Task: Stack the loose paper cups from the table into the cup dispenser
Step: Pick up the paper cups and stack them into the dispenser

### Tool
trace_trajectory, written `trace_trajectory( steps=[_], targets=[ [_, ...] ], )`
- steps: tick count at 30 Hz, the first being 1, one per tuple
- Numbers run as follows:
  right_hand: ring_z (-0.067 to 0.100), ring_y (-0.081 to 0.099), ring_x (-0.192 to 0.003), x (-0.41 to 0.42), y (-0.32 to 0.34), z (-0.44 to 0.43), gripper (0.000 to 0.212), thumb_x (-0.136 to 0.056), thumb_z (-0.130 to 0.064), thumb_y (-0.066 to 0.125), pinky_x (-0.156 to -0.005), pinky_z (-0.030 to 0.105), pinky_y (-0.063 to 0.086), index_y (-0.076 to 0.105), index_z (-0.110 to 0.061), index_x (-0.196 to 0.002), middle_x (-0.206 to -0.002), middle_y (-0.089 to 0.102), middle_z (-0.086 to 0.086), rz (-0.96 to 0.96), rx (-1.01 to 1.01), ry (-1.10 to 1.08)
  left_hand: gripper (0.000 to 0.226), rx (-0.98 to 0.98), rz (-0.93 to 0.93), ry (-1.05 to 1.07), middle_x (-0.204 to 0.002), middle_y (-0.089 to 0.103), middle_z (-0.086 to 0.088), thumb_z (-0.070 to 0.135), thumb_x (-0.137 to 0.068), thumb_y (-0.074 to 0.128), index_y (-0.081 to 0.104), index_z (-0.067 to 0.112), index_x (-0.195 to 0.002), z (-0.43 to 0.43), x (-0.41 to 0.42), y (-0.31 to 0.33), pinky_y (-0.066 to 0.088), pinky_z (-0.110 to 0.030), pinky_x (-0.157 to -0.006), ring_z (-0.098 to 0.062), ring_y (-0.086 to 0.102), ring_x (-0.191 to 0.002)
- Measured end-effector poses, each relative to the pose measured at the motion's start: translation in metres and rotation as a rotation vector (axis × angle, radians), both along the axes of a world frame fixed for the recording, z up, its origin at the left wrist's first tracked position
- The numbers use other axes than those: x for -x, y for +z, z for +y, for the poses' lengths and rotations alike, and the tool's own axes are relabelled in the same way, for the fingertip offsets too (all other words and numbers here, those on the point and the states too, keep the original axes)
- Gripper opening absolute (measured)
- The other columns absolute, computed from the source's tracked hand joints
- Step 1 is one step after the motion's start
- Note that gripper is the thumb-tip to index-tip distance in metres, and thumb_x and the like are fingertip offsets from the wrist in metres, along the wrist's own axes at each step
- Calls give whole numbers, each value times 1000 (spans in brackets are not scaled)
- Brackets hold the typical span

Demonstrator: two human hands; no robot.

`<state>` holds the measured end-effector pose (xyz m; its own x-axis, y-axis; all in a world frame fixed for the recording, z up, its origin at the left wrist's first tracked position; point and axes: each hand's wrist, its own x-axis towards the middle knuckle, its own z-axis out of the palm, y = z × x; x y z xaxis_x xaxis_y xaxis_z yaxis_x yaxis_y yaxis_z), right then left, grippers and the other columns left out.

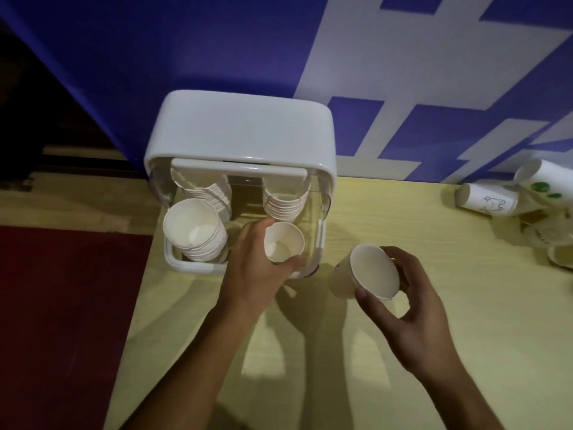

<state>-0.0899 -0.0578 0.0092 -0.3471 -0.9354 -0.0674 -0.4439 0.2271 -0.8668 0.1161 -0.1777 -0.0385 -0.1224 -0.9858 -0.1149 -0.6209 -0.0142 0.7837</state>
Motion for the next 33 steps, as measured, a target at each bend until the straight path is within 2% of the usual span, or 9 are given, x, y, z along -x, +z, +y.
trace_trajectory(
  steps=[4,10,13,15,17,20,24,27,33],
  targets=[
    [3,62,-113,-4,-1,-5,55,-79,-47,85,-86,20,50,57,-37,-125,-125,63,-26,5,9,11,74,-28,-13,-4,-127,59,11,42,-69,91,56,27,-132,-2,3,-1,36,-21,-84,-12,52,-115],
    [-4,60,-111,-14,11,-21,57,-73,-56,87,-84,17,45,54,-43,-118,-120,61,-33,38,72,13,85,-116,-4,-41,-125,60,10,49,-63,93,53,26,-134,-9,-5,-2,45,-27,-85,-14,57,-114],
    [2,62,-112,-23,19,-33,60,-74,-53,85,-85,15,47,57,-31,-123,-121,62,-27,85,146,42,86,-150,4,0,-141,56,6,49,-75,86,47,26,-148,-7,-11,12,49,-37,-103,-15,55,-126],
    [6,63,-112,-34,21,-44,64,-74,-53,86,-87,18,48,58,-26,-124,-121,63,-23,77,188,62,62,-104,107,72,-141,58,7,50,-89,70,53,27,-145,0,-16,24,49,-40,-109,-10,56,-128],
    [5,63,-111,-48,21,-55,66,-72,-54,88,-88,15,47,57,-27,-124,-119,64,-24,64,207,99,42,-92,296,165,-132,66,11,50,-101,56,62,28,-136,9,-18,39,51,-30,-105,-2,61,-122],
    [1,63,-108,-68,10,-69,66,-72,-56,88,-86,11,45,55,-31,-124,-116,65,-22,63,204,157,45,-84,463,199,-121,71,12,56,-101,44,68,28,-128,14,-17,51,52,-21,-93,0,65,-115],
    [8,66,-102,-81,-13,-78,68,-74,-55,89,-83,29,53,58,-22,-124,-112,68,-15,85,181,180,30,-84,416,149,-111,70,13,39,-111,40,68,31,-121,10,-16,46,50,-11,-76,5,64,-101],
    [12,68,-99,-82,-31,-83,71,-75,-60,86,-81,38,54,61,-16,-125,-111,70,-9,131,173,184,29,-100,353,153,-107,72,11,34,-111,42,70,30,-116,6,-17,33,50,-18,-77,-1,65,-98],
    [16,65,-106,-81,-57,-87,74,-76,-65,82,-89,37,52,66,-12,-126,-115,71,-2,340,204,137,35,-79,208,141,-123,71,11,28,-105,46,69,29,-131,-1,-18,16,57,-39,-96,-9,67,-111]
  ],
)
